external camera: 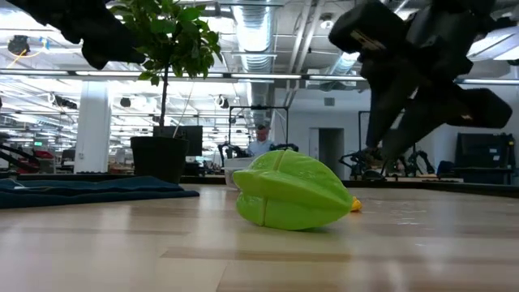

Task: Pick and placing Produce into tupperware
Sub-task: Put the yellow corn into the transparent bin

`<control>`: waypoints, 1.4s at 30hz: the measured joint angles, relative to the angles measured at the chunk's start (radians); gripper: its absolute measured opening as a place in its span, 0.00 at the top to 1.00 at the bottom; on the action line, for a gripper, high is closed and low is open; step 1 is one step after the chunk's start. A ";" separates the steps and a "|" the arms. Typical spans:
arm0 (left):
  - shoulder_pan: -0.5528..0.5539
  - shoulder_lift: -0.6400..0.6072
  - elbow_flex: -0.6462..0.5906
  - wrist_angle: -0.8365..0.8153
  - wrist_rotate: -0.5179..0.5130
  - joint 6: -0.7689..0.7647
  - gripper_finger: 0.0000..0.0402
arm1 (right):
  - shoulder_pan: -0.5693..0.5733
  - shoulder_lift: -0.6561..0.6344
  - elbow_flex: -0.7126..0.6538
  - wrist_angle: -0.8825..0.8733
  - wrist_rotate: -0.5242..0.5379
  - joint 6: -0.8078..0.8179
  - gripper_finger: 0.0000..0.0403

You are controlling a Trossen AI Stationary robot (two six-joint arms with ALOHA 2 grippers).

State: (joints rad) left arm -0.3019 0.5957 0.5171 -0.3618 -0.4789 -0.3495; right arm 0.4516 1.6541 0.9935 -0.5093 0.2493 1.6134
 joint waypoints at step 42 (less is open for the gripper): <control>0.000 0.000 0.001 -0.058 -0.019 -0.011 0.50 | -0.135 0.063 0.122 -0.084 -0.158 -0.052 0.48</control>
State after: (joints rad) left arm -0.3019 0.5953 0.5179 -0.4195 -0.4977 -0.3608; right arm 0.3169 1.7172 1.1152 -0.5937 0.0913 1.5612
